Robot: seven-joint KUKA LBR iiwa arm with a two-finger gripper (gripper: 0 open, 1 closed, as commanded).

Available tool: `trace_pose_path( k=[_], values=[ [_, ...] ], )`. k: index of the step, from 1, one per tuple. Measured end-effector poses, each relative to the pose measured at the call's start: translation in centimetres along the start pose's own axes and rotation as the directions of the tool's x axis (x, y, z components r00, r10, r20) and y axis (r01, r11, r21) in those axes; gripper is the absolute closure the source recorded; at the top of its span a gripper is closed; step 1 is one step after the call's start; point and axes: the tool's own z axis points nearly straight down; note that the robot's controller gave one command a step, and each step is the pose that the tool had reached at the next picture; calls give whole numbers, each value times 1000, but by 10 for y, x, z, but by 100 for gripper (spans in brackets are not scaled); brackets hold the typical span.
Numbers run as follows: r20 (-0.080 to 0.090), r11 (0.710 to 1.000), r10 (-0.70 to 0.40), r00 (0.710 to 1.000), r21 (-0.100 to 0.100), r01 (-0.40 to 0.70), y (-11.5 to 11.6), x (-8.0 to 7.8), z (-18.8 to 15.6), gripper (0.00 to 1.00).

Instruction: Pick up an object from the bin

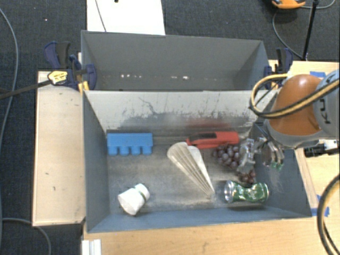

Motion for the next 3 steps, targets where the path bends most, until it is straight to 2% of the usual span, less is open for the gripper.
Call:
trace_pose_path(
  k=[1,3],
  values=[
    [-7,1000,-2,1000,0,2,0,2,-13,100],
    [0,1000,-2,1000,0,2,0,0,-52,100]
  ],
)
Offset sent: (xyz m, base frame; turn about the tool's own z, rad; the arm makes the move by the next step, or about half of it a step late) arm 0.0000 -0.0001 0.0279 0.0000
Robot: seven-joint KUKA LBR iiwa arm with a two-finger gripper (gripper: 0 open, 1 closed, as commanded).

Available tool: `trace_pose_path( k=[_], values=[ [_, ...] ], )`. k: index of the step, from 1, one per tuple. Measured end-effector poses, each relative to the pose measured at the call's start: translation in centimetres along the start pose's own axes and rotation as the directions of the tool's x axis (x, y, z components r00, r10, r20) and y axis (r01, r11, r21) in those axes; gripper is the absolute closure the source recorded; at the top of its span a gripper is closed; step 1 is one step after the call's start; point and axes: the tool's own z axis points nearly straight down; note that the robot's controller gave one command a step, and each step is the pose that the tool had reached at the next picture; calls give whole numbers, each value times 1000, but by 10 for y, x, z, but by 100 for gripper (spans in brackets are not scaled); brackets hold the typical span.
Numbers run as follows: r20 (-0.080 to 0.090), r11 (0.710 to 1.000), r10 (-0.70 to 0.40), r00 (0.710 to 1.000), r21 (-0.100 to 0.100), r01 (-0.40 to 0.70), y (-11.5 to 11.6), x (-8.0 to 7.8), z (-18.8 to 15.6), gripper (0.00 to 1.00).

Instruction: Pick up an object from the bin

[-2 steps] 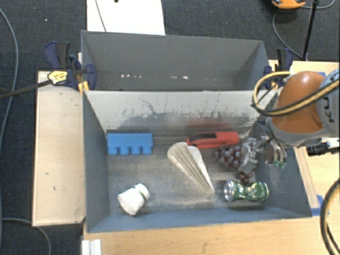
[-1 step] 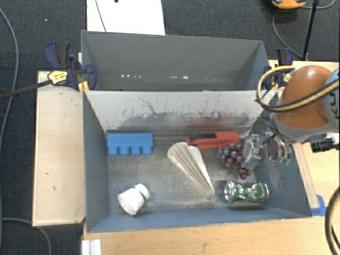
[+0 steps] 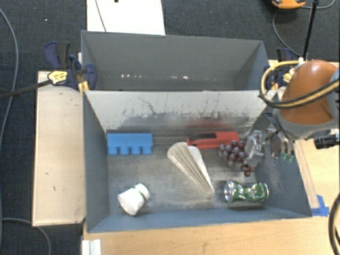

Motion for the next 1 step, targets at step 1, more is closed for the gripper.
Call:
trace_pose_path(
  k=[1],
  values=[
    [0,1000,0,1000,0,0,0,0,-15,100]
  ],
)
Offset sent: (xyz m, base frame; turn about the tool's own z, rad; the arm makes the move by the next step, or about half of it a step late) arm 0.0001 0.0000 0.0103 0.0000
